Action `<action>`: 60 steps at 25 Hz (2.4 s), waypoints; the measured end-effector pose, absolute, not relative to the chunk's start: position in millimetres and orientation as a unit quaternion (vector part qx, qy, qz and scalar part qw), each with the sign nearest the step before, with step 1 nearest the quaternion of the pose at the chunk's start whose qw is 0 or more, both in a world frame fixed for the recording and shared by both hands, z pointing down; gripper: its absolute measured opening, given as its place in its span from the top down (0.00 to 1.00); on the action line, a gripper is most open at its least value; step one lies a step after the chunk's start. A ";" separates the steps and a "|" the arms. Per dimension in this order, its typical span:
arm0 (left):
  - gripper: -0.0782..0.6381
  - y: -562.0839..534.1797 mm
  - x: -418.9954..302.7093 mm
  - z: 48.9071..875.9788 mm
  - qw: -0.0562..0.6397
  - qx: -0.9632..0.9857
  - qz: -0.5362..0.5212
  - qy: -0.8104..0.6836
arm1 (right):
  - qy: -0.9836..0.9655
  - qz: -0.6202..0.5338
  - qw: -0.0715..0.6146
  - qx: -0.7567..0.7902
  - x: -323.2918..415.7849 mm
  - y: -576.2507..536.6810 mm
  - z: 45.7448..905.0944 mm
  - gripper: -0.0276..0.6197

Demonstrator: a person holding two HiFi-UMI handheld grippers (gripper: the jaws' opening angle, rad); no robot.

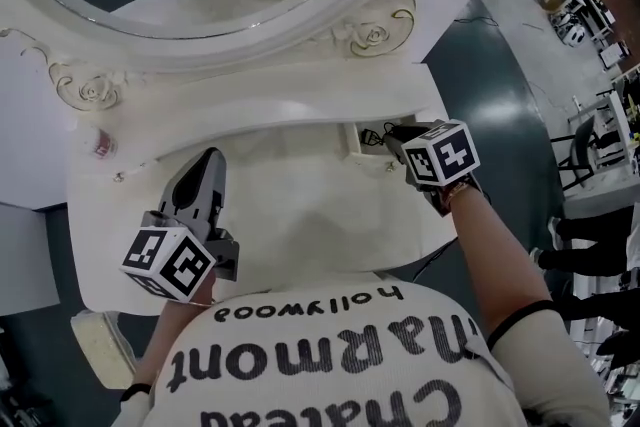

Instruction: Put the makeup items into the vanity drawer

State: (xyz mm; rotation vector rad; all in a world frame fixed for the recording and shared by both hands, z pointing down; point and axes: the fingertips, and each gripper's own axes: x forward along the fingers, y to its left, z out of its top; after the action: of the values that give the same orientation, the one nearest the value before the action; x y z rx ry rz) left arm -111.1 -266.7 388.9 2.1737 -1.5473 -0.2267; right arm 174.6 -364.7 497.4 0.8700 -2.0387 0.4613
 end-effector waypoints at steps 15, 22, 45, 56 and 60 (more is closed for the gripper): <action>0.88 -240.2 -65.9 386.8 0.230 0.767 -0.076 -0.594 | -0.847 0.168 0.406 0.300 183.6 -361.9 487.5 0.81; 0.88 -237.4 -42.5 373.7 0.216 0.768 -0.072 -0.598 | -0.870 0.158 0.349 0.310 192.6 -365.6 452.2 0.81; 0.88 -266.3 49.0 335.8 0.189 0.822 -0.063 -0.534 | -0.901 0.199 -0.052 0.382 208.5 -323.3 304.2 0.90; 0.88 -251.5 52.9 335.3 0.169 0.811 -0.056 -0.558 | -0.908 0.139 0.020 0.395 214.1 -311.7 318.6 0.91; 0.88 -247.0 56.6 337.6 0.172 0.808 -0.056 -0.560 | -0.909 0.140 0.020 0.393 218.2 -307.6 319.5 0.91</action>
State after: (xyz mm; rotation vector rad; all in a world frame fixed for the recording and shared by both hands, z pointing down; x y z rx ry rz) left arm 56.6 -247.0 337.6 2.2940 -1.5907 -0.1577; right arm 218.2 -307.6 319.5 1.2198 -2.8184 0.4334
